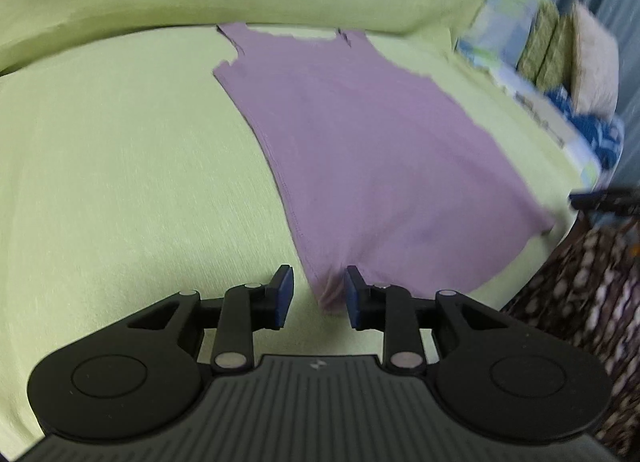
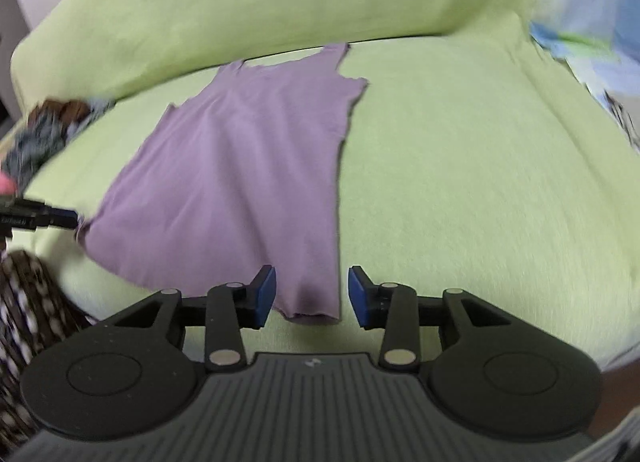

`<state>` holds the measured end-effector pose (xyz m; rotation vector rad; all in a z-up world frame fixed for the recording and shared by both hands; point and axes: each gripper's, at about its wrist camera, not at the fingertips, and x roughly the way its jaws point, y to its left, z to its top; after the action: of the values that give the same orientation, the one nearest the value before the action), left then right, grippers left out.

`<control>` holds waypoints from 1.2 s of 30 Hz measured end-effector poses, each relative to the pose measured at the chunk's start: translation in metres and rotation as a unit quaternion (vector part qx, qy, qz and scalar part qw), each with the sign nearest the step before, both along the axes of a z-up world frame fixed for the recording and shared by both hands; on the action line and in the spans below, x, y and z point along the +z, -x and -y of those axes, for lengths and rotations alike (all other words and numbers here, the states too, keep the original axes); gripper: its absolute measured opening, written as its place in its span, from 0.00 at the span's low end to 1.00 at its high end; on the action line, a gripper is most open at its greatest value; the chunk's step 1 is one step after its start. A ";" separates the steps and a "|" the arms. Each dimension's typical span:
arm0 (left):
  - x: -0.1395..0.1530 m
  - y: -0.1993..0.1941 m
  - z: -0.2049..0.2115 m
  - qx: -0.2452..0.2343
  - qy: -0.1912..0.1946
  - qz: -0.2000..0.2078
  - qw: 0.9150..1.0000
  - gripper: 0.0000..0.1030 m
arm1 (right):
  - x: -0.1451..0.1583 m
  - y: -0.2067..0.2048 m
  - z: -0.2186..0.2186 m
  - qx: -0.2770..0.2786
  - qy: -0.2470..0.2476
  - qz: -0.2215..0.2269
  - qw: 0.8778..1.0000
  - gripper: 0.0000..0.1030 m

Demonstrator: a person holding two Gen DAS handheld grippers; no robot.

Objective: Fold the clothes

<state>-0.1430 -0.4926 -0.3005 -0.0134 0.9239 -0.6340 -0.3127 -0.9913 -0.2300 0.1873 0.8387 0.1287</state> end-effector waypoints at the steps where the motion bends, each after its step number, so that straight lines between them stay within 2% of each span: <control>1: 0.002 -0.001 -0.004 0.006 0.004 0.000 1.000 0.40 | -0.001 0.000 0.003 -0.004 -0.004 -0.002 1.000 0.35; 4: -0.002 -0.006 -0.006 0.011 0.003 -0.007 1.000 0.40 | -0.008 -0.002 0.009 -0.016 -0.025 -0.012 0.999 0.36; 6: -0.010 -0.010 0.002 0.003 -0.008 -0.018 1.000 0.40 | -0.015 -0.008 0.013 -0.024 -0.049 -0.024 0.998 0.35; 10: -0.028 -0.012 0.021 -0.013 -0.033 -0.041 0.999 0.40 | -0.027 -0.023 0.012 -0.025 -0.060 -0.048 0.997 0.35; 11: -0.030 -0.011 0.024 -0.014 -0.036 -0.042 0.998 0.41 | -0.029 -0.025 0.013 -0.025 -0.060 -0.054 0.996 0.35; 13: -0.030 -0.009 0.029 -0.017 -0.034 -0.041 0.998 0.50 | -0.034 -0.031 0.016 -0.025 -0.064 -0.068 0.995 0.35; 14: -0.030 -0.008 0.031 -0.018 -0.033 -0.043 0.998 0.51 | -0.037 -0.033 0.018 -0.025 -0.070 -0.076 0.994 0.35; 18: -0.030 -0.007 0.038 -0.028 -0.021 -0.055 0.998 0.50 | -0.050 -0.036 0.027 -0.027 -0.132 -0.092 0.987 0.35; 20: -0.030 -0.006 0.040 -0.028 -0.017 -0.057 0.998 0.49 | -0.053 -0.039 0.033 -0.038 -0.161 -0.091 0.982 0.30; 21: -0.030 -0.006 0.040 -0.027 -0.016 -0.056 0.998 0.44 | -0.056 -0.040 0.037 -0.047 -0.176 -0.093 0.979 0.26; 22: -0.030 -0.006 0.040 -0.025 -0.017 -0.055 0.998 0.32 | -0.057 -0.041 0.040 -0.055 -0.184 -0.095 0.977 0.12; 23: -0.031 -0.006 0.039 -0.023 -0.018 -0.054 0.998 0.22 | -0.059 -0.041 0.042 -0.061 -0.189 -0.097 0.975 0.01; 24: -0.032 -0.007 0.039 -0.023 -0.019 -0.055 0.998 0.07 | -0.060 -0.042 0.043 -0.062 -0.191 -0.100 0.975 0.01; 26: -0.032 -0.005 0.039 -0.027 -0.020 -0.052 0.998 0.02 | -0.059 -0.041 0.042 -0.056 -0.186 -0.097 0.976 0.01; 28: -0.027 0.002 0.041 -0.038 -0.039 -0.032 0.998 0.01 | -0.052 -0.039 0.038 -0.047 -0.166 -0.090 0.981 0.01; 31: -0.019 0.010 0.041 -0.041 -0.056 -0.012 0.998 0.01 | -0.031 -0.035 0.039 -0.058 -0.107 -0.061 0.991 0.00; 33: -0.022 0.012 0.042 -0.047 -0.066 -0.014 0.997 0.01 | -0.018 -0.033 0.041 -0.067 -0.075 -0.046 0.994 0.00; 34: -0.026 0.013 0.043 -0.050 -0.077 -0.015 0.996 0.01 | -0.018 -0.035 0.040 -0.066 -0.075 -0.051 0.994 0.00; 36: -0.029 0.013 0.041 -0.049 -0.078 -0.021 0.996 0.01 | -0.024 -0.041 0.033 -0.055 -0.058 -0.071 0.994 0.00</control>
<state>-0.1565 -0.5334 -0.3299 0.1590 1.0171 -0.6520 -0.2718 -1.0244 -0.2540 0.3553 0.9609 0.0606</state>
